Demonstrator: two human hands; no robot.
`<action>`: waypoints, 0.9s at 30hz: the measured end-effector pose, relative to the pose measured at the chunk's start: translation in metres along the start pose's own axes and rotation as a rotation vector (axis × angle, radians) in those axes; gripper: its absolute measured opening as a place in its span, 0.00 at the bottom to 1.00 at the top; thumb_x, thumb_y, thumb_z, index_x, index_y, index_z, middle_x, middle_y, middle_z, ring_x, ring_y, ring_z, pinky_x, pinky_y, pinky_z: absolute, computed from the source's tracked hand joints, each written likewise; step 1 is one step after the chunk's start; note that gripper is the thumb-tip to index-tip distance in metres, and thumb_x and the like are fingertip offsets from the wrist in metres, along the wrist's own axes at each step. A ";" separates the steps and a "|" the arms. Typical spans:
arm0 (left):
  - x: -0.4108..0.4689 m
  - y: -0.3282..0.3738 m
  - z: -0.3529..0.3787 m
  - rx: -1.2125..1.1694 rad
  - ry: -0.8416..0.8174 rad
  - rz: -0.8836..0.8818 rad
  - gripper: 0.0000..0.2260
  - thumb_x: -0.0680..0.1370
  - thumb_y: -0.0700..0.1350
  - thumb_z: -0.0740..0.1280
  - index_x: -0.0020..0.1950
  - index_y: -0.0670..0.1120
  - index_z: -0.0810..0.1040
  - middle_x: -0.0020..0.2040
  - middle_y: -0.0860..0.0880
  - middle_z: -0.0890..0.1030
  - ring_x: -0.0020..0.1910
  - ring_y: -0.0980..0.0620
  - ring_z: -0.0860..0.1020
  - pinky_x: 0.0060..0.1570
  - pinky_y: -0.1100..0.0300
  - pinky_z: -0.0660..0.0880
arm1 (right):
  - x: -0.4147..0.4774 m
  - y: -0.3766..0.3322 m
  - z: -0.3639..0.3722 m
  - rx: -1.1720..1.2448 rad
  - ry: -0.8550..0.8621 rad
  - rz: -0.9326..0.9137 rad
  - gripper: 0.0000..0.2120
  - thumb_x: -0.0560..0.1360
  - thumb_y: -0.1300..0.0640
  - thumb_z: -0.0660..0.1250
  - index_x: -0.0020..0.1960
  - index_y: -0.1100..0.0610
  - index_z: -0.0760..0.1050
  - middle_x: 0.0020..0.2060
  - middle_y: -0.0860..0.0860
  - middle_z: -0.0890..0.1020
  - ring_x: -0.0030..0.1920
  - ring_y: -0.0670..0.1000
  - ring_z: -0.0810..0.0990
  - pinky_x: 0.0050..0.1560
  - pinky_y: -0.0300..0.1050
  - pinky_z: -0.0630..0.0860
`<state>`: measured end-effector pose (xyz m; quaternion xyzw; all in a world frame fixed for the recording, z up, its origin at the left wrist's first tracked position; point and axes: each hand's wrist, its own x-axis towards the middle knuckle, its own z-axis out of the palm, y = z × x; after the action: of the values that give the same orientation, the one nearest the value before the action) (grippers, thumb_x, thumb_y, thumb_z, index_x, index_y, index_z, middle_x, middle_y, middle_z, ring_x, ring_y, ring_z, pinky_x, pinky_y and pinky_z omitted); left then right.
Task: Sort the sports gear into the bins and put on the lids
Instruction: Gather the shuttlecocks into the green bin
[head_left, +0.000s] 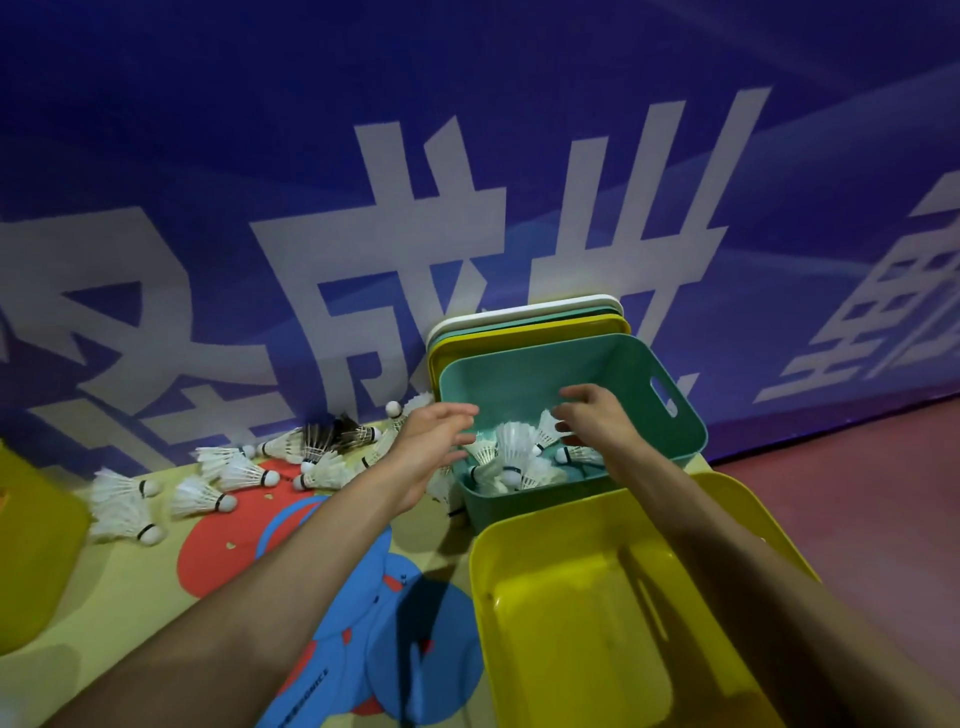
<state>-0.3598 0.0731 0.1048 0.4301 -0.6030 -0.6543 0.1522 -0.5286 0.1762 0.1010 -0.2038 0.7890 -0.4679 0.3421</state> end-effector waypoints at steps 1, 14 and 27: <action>0.001 -0.001 -0.005 0.000 0.017 0.009 0.08 0.80 0.41 0.62 0.57 0.47 0.78 0.58 0.47 0.79 0.57 0.50 0.79 0.57 0.56 0.76 | 0.000 -0.002 0.004 -0.009 -0.002 -0.012 0.19 0.76 0.62 0.65 0.66 0.60 0.70 0.55 0.58 0.79 0.53 0.56 0.80 0.51 0.51 0.78; 0.016 -0.027 -0.111 -0.073 0.250 0.043 0.09 0.77 0.38 0.65 0.48 0.50 0.80 0.48 0.50 0.82 0.53 0.50 0.81 0.53 0.58 0.75 | 0.001 -0.045 0.104 -0.172 -0.066 -0.282 0.12 0.76 0.59 0.66 0.59 0.55 0.76 0.50 0.51 0.81 0.51 0.50 0.81 0.55 0.50 0.80; 0.046 -0.123 -0.184 -0.094 0.359 -0.193 0.08 0.77 0.37 0.65 0.54 0.44 0.79 0.48 0.46 0.82 0.40 0.54 0.79 0.37 0.65 0.71 | 0.026 -0.036 0.231 -0.594 -0.264 -0.242 0.14 0.76 0.59 0.61 0.60 0.56 0.76 0.55 0.54 0.81 0.52 0.54 0.80 0.54 0.46 0.76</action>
<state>-0.2103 -0.0533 -0.0082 0.5881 -0.4910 -0.6062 0.2136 -0.3777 0.0045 0.0480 -0.4453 0.8099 -0.2244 0.3090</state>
